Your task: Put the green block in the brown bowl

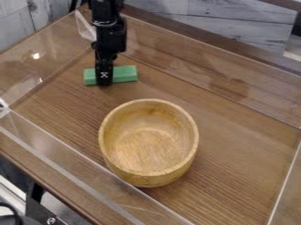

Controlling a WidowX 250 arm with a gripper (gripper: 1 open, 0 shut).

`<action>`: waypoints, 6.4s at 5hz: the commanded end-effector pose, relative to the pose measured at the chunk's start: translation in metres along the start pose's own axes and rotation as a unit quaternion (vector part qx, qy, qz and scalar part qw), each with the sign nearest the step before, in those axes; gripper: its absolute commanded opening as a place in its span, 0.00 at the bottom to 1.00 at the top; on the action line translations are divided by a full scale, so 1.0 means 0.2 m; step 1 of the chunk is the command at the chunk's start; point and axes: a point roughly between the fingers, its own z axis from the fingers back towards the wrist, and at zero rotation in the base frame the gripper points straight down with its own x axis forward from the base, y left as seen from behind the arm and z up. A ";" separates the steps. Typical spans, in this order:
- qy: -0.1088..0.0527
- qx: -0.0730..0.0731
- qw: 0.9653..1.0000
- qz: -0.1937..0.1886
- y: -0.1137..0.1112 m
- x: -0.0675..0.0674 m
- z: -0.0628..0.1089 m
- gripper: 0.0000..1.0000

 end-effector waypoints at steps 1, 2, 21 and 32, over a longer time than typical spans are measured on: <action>-0.007 0.022 1.000 0.012 0.03 0.04 0.07 0.00; -0.007 0.021 0.999 0.025 0.03 0.07 0.06 0.00; -0.025 0.032 0.993 0.113 -0.25 0.05 0.53 0.00; -0.047 0.045 0.913 0.403 -0.98 0.09 0.61 0.00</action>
